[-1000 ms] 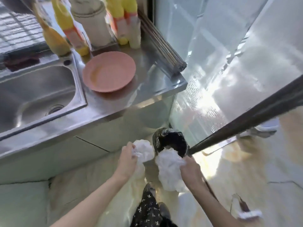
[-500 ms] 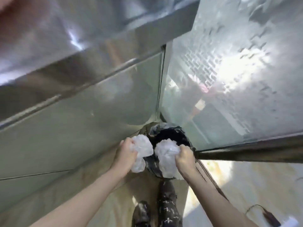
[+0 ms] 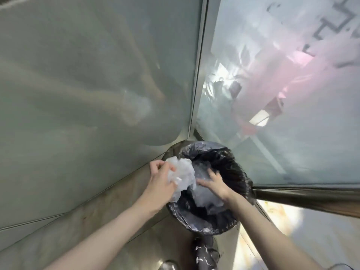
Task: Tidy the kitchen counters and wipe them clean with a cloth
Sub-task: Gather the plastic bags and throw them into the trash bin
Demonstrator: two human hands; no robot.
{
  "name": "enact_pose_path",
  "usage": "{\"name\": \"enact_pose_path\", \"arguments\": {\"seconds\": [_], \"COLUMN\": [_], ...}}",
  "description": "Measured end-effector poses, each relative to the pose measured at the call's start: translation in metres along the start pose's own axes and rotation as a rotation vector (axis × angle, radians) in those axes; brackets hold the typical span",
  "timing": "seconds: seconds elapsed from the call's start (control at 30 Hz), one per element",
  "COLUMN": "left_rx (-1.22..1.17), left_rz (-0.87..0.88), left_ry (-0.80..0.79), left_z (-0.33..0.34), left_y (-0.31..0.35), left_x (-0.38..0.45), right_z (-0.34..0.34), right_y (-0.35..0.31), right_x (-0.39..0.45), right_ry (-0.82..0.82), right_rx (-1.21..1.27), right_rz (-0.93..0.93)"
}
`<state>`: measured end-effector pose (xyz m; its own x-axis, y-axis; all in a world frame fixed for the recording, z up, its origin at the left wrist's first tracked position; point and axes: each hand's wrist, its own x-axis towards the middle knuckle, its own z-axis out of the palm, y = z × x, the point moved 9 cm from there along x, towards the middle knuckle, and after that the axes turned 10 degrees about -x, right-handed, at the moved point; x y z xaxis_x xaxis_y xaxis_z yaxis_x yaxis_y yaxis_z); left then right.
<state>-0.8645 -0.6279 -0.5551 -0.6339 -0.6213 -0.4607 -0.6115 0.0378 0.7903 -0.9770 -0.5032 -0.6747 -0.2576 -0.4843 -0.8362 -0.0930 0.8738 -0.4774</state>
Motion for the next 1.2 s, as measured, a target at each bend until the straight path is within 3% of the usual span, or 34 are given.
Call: {"name": "enact_pose_path", "arguments": {"seconds": [0.07, 0.2, 0.27, 0.3, 0.4, 0.5, 0.6, 0.73, 0.8, 1.0, 1.2], "left_rx": [0.129, 0.378, 0.36, 0.28, 0.632, 0.628, 0.607, 0.882, 0.742, 0.033, -0.047], "left_rz": [0.092, 0.095, 0.079, -0.045, -0.231, -0.324, -0.195, -0.032, -0.063, -0.177, -0.139], "left_ry": [-0.079, -0.16, -0.217, -0.286, -0.556, -0.702, -0.577, -0.357, -0.316, -0.22, -0.164], "left_z": [0.025, 0.072, 0.098, 0.111, 0.145, 0.154, 0.134, 0.072, 0.04, -0.051, -0.133], "left_y": [0.01, -0.009, -0.026, -0.045, -0.099, -0.114, -0.081, 0.002, 0.041, 0.173, 0.276], "left_x": [-0.003, 0.017, 0.038, 0.047, 0.063, 0.058, 0.054, 0.017, -0.011, -0.122, -0.219], "right_z": [-0.023, -0.061, -0.067, -0.067, -0.064, -0.06, -0.056, -0.055, -0.057, -0.093, -0.123], "right_y": [-0.018, -0.01, 0.002, 0.007, 0.02, 0.022, 0.017, -0.003, -0.023, -0.115, -0.232], "right_x": [-0.031, -0.083, -0.088, -0.085, -0.069, -0.057, -0.062, -0.107, -0.144, -0.288, -0.432], "right_ry": [0.087, 0.258, 0.288, 0.294, 0.306, 0.29, 0.258, 0.239, 0.207, 0.231, 0.255], "right_rx": [0.055, 0.194, 0.24, 0.248, 0.27, 0.283, 0.249, 0.07, -0.047, -0.267, -0.432], "right_rz": [-0.094, -0.154, -0.158, -0.157, -0.154, -0.17, -0.145, -0.077, -0.073, -0.141, -0.266]}}
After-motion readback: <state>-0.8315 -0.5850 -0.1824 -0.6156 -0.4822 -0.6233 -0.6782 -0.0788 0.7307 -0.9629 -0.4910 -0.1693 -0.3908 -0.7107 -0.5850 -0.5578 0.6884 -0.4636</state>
